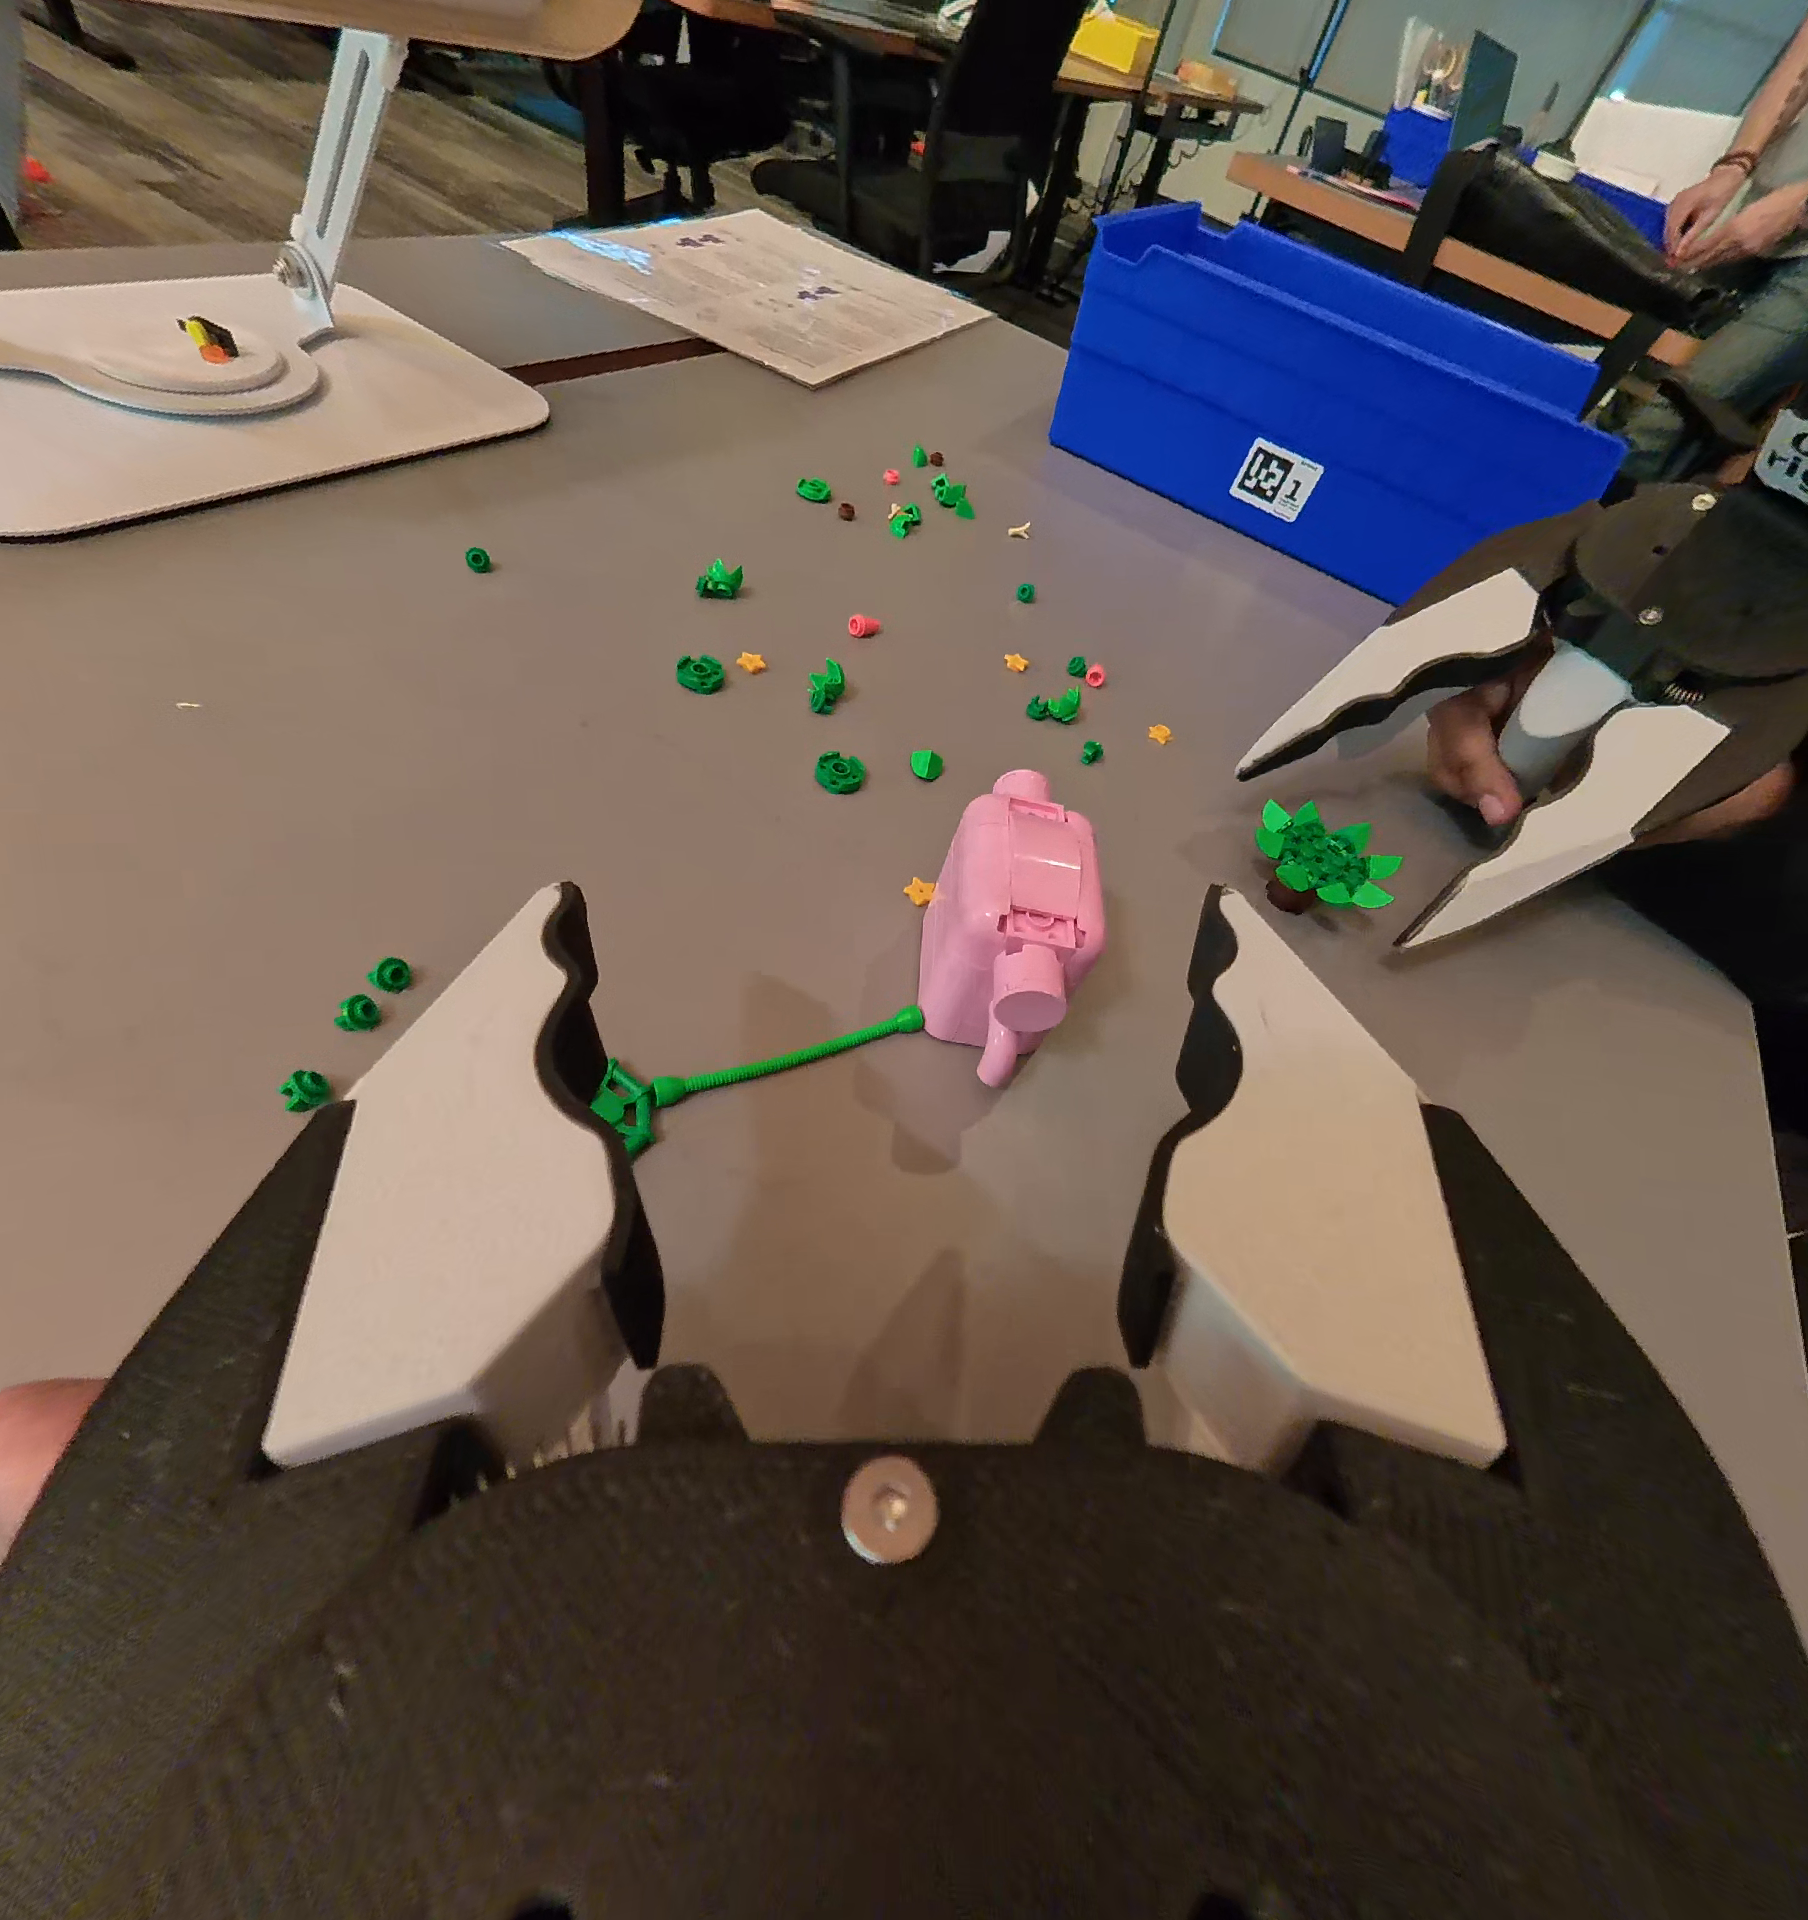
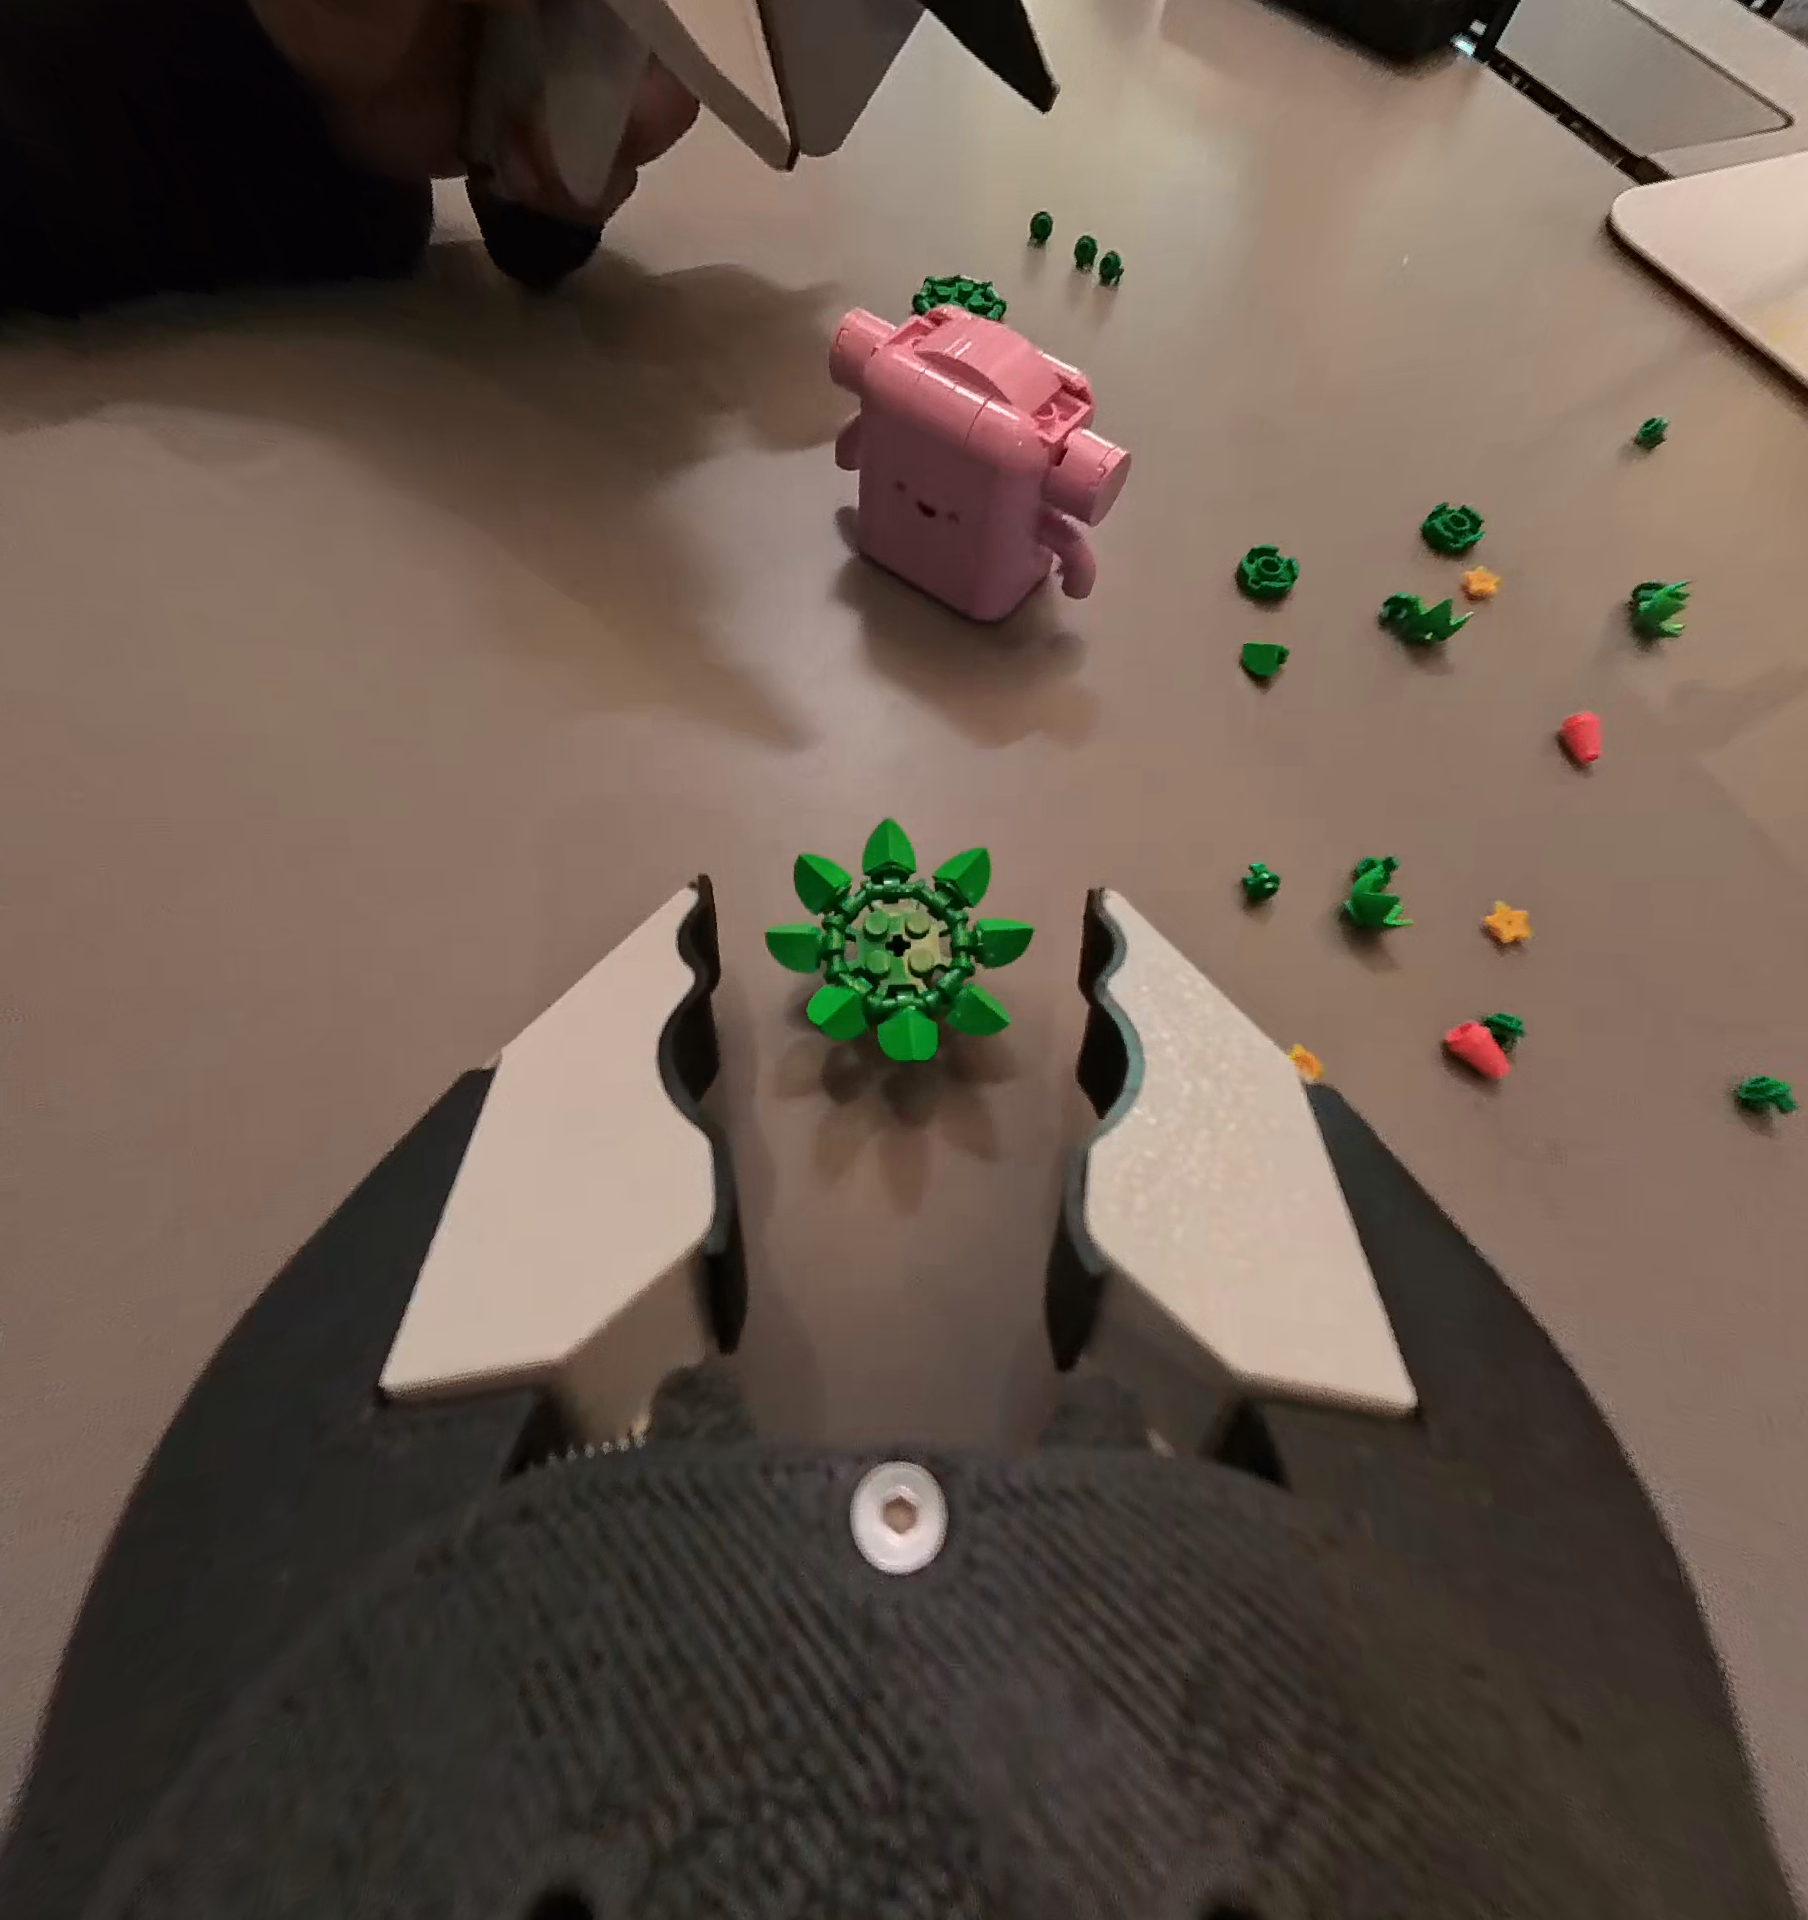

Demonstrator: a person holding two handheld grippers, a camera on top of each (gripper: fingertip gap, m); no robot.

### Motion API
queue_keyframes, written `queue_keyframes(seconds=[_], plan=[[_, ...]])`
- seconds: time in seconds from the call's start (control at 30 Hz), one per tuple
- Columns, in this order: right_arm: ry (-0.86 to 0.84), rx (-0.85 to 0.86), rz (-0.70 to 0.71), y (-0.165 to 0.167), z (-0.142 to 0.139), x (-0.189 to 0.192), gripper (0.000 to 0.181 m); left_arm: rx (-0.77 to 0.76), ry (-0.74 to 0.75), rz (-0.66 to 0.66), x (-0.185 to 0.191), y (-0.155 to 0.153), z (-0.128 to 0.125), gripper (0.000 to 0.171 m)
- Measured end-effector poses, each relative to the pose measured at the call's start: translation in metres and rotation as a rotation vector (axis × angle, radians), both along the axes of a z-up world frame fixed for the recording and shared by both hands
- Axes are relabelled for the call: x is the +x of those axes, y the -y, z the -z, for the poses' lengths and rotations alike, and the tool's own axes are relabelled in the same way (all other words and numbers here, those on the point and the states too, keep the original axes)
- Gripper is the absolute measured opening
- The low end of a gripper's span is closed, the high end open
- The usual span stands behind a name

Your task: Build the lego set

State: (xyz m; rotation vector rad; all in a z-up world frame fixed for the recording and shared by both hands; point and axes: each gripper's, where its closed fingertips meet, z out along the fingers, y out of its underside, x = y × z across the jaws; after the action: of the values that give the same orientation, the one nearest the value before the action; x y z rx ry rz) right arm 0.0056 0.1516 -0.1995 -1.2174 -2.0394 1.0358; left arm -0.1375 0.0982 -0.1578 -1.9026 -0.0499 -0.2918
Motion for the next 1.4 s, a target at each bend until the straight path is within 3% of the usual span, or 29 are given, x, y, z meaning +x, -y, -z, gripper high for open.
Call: queue_keyframes(seconds=[0.73,1.1,1.4], plan=[[0.085,0.013,0.021,-0.004,0.013,-0.001,0.054,0.001,0.030,0.001,0.001,0.001,0.000,0.111],[0.086,-0.013,0.157,-0.031,0.012,-0.004,0.054,-0.001,0.023,0.002,0.001,0.001,0.000,0.111],[0.021,-0.058,0.227,-0.043,-0.001,-0.007,0.087,-0.002,0.024,0.002,0.001,0.001,0.000,0.111]])
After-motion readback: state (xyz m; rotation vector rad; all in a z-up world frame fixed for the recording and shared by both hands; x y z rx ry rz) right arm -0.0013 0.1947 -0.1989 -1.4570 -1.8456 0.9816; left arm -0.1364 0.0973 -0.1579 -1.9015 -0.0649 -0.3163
